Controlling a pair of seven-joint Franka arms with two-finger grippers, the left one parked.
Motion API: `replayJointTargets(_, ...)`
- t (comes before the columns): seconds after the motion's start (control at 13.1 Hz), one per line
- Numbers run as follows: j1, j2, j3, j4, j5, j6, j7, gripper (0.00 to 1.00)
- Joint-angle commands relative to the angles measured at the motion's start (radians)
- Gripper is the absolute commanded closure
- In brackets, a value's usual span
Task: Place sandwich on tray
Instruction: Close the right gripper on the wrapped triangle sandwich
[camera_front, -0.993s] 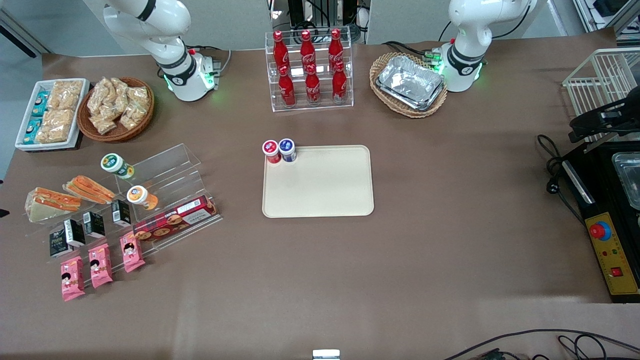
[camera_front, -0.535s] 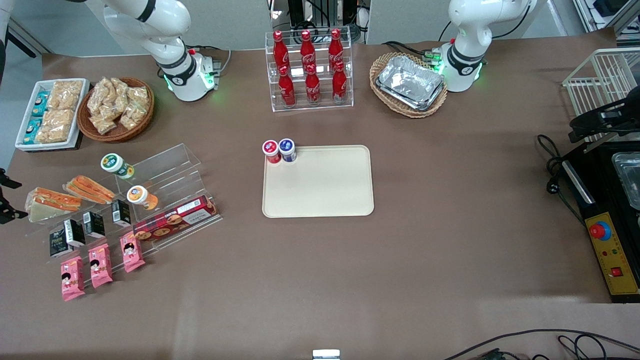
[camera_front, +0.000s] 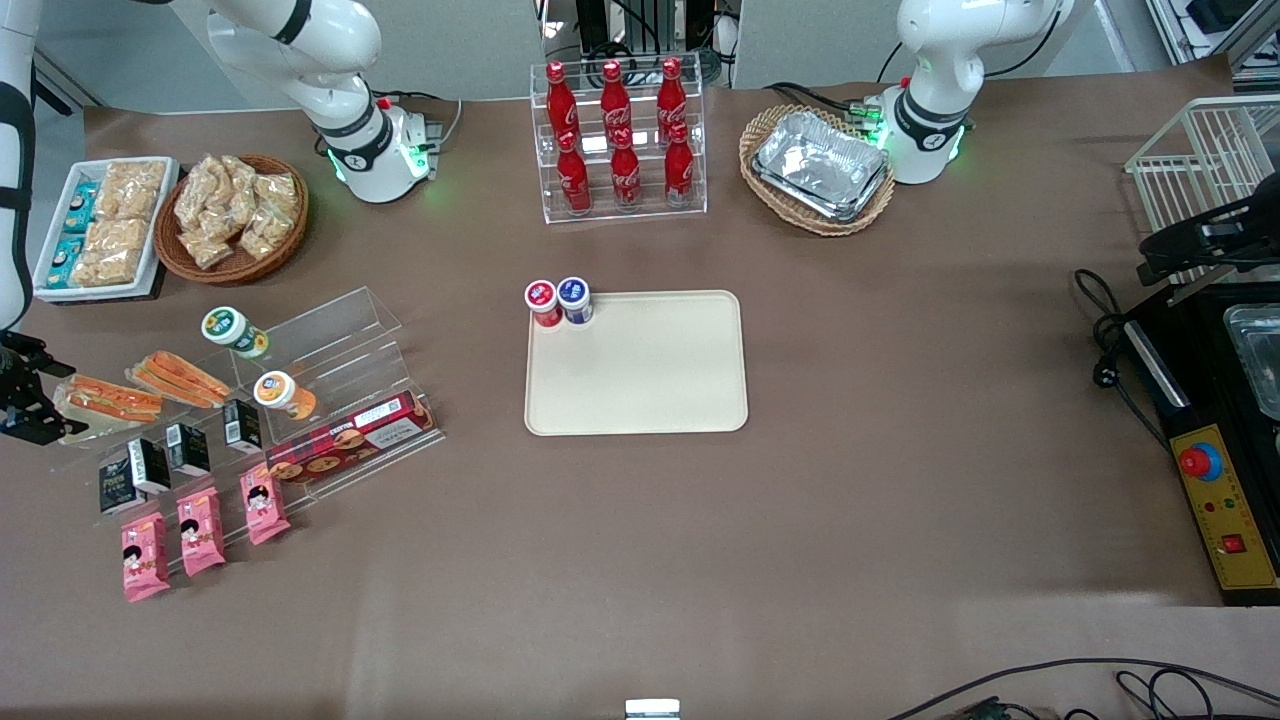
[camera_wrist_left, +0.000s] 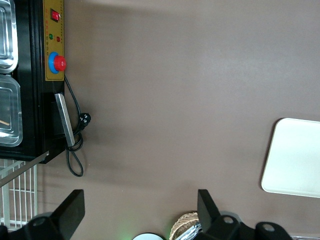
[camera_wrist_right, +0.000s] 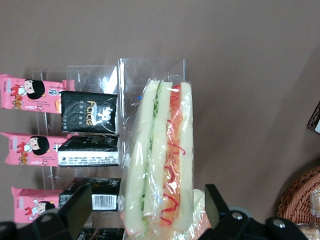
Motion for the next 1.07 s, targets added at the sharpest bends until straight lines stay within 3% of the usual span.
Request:
replayJointTargets(0.0,0.001,-0.019,0.001,-0.037,0.024,0.037,-0.011,0.0)
replayJointTargets(0.53,0.001,-0.017,0.001,-0.076,0.024,0.069,-0.025,0.09)
replayJointTargets(0.92,-0.002,-0.02,-0.001,-0.071,0.024,0.069,-0.115,0.49)
replayJointTargets(0.99,-0.005,-0.02,-0.002,-0.066,0.024,0.066,-0.135,0.51)
